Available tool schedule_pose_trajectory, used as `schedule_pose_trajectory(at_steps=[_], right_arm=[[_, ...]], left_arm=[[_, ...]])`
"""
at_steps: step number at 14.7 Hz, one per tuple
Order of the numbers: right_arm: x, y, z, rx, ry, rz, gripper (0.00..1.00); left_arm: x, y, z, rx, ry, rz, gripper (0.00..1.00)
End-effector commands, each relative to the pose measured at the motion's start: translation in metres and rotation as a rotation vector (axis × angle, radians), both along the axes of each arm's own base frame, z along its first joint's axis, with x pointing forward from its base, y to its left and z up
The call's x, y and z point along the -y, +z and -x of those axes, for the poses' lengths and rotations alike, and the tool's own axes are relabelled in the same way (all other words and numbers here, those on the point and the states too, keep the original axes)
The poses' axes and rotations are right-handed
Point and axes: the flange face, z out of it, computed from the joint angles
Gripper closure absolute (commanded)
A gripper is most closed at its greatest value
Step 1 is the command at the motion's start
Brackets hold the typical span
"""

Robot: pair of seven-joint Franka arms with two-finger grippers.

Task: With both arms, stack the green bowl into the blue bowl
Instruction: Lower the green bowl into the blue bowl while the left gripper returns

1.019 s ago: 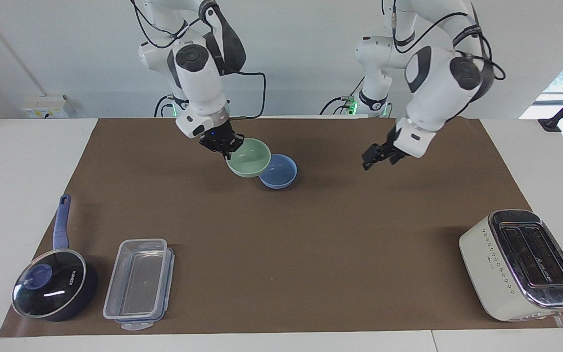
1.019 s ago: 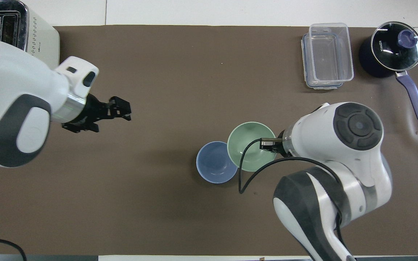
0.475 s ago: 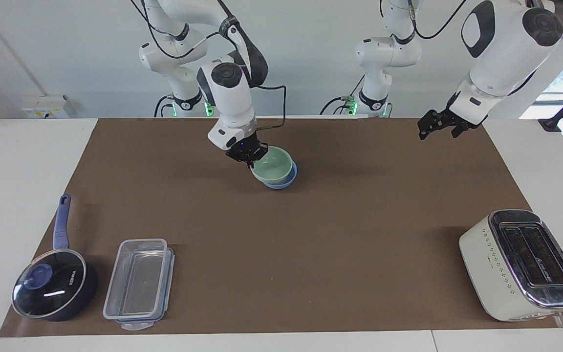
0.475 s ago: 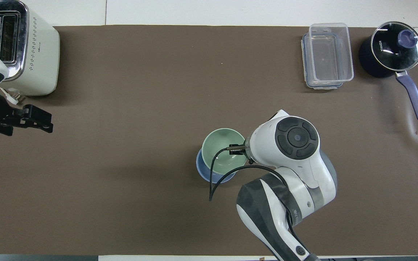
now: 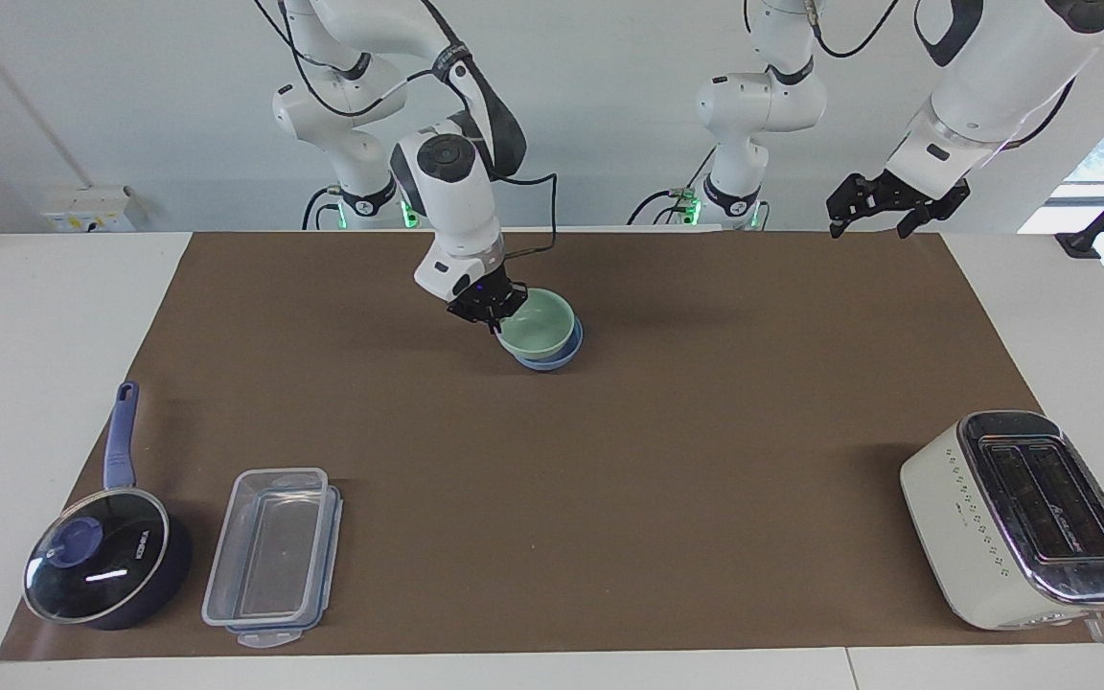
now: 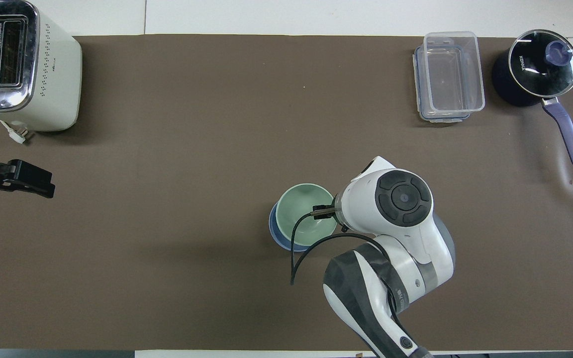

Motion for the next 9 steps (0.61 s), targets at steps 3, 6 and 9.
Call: schedule_pose_trajectory(at_steps=[3,6,9], right_arm=[[0.003,-0.006,0.008,0.006,0.002,-0.035,1.0],[-0.001,-0.011,0.009,0.005,0.007,-0.034,1.0],[-0.009,-0.013,0.011,0.01,0.019,-0.036,1.0]], left_arm=[[0.0,0.002,-0.008,0.073,0.056,0.03,0.0],[0.0,-0.002,-0.01,0.076,0.052,0.026,0.0],[0.004,-0.023,-0.028,0.041,0.047,0.016,0.0]])
